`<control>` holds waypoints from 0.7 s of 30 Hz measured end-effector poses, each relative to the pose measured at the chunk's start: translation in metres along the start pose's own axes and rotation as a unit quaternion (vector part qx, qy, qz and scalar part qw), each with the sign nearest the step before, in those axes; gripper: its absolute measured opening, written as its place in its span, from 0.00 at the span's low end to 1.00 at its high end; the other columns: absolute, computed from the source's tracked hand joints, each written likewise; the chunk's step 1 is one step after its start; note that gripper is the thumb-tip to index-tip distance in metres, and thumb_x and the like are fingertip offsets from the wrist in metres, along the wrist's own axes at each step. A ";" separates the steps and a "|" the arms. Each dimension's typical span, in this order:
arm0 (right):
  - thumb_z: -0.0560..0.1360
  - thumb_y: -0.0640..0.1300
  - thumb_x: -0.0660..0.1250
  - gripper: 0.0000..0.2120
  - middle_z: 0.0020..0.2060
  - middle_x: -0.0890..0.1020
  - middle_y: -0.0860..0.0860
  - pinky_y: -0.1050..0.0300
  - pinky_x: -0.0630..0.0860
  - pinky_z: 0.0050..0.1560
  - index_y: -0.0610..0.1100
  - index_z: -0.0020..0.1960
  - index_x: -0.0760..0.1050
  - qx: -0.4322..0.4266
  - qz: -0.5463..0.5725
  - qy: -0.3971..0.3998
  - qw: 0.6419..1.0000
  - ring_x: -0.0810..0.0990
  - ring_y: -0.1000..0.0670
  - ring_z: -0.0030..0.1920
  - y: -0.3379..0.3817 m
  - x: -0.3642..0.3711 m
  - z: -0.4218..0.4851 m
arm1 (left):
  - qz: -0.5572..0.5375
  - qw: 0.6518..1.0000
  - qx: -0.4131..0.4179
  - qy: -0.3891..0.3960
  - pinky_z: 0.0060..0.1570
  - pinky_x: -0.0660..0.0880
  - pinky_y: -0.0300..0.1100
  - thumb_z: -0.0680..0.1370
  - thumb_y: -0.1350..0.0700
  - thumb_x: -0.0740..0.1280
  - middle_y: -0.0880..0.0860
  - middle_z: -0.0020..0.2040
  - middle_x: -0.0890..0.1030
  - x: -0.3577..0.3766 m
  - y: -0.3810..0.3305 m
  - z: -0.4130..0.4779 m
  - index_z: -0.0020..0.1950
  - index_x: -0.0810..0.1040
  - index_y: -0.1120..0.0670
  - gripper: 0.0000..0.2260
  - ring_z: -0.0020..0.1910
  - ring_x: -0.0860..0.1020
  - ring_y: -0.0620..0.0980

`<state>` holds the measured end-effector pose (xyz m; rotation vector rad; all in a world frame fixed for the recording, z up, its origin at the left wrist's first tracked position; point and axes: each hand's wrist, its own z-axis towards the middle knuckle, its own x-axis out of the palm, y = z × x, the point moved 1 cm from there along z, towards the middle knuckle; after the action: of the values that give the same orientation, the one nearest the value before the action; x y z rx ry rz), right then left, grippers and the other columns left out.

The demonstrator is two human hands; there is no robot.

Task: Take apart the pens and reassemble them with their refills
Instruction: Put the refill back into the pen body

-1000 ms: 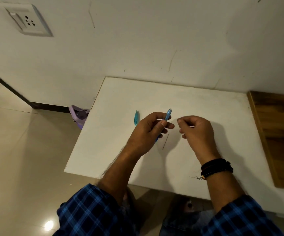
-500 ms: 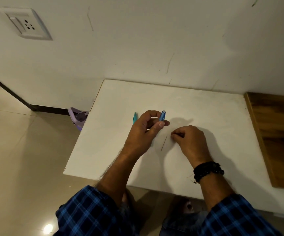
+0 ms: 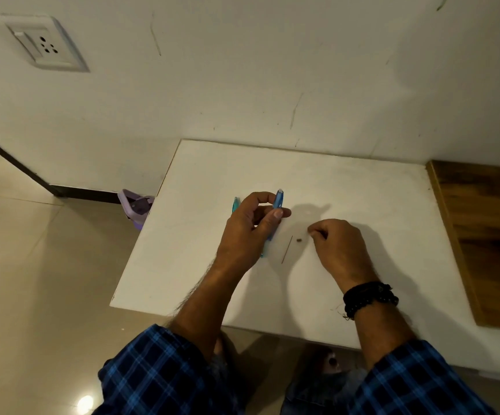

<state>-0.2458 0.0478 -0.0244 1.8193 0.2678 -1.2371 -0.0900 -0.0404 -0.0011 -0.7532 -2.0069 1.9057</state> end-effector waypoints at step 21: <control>0.75 0.49 0.74 0.09 0.54 0.79 0.51 0.52 0.80 0.57 0.54 0.56 0.84 -0.130 -0.088 0.092 0.983 0.78 0.49 0.56 0.023 0.000 -0.010 | 0.006 0.992 -0.024 -0.124 0.47 0.75 0.33 0.82 0.49 0.65 0.39 0.50 0.86 -0.008 0.005 0.005 0.62 0.75 0.48 0.09 0.49 0.82 0.35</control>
<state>-0.2257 0.0417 -0.0108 1.7082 0.6759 -1.0946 -0.0847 -0.0487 -0.0050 -0.5647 -2.2033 2.0520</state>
